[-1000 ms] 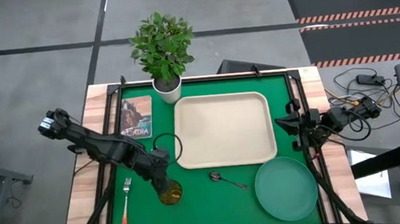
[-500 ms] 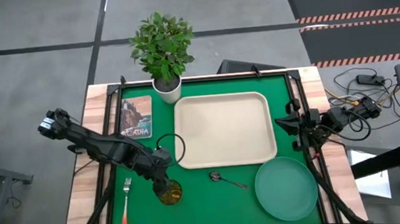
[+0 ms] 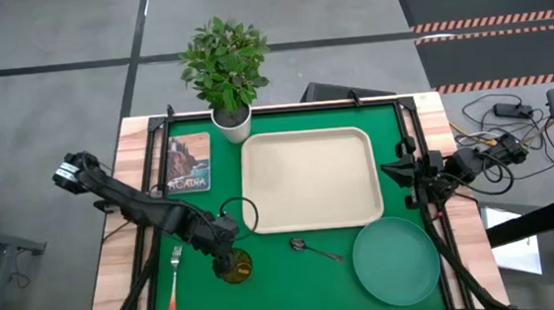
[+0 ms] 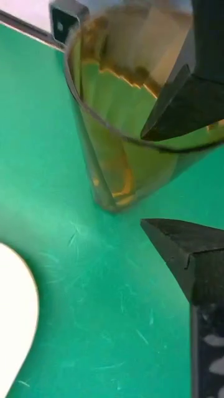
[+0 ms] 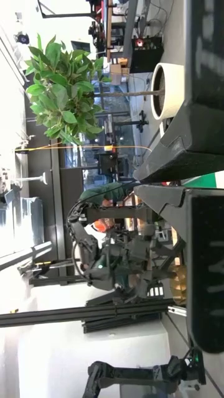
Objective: Pick and place plate/cup/fork/spoon on tray
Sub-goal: Put the brown glass on the white serving tray
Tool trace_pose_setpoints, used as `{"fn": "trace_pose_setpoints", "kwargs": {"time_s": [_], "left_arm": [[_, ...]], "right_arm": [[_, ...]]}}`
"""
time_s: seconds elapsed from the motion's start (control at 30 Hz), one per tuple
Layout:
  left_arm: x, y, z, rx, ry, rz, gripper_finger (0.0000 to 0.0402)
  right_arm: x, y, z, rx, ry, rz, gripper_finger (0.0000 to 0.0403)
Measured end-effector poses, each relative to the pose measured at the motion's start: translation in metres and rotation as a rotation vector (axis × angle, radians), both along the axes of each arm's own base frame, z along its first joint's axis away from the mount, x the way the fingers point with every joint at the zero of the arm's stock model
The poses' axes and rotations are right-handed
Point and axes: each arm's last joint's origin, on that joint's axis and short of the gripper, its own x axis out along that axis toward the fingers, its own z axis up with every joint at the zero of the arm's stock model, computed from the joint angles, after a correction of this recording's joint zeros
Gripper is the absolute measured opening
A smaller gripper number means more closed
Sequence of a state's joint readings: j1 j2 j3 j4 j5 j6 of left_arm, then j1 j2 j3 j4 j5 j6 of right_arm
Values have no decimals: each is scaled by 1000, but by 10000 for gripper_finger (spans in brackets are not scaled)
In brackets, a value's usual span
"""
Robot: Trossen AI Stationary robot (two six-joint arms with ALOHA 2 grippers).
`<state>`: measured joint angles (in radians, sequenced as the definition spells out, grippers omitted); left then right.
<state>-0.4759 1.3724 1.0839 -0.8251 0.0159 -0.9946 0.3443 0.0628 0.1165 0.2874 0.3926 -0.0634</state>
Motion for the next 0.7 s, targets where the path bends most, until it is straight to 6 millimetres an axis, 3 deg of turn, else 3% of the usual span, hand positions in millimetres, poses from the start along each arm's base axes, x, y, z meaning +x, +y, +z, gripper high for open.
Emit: {"fn": "trace_pose_setpoints", "kwargs": {"time_s": [0.17, 0.4, 0.57, 0.7], "left_arm": [[0, 0, -3, 3, -1, -7, 152], [-1, 0, 2, -5, -13, -5, 19], [-4, 2, 9, -37, -24, 41, 3], [2, 4, 28, -59, -90, 91, 2]], "right_arm": [[0, 0, 0, 0, 1, 0, 9], [0, 0, 0, -1, 1, 0, 9], [0, 0, 0, 0, 1, 0, 9], [0, 0, 0, 0, 1, 0, 9]]}}
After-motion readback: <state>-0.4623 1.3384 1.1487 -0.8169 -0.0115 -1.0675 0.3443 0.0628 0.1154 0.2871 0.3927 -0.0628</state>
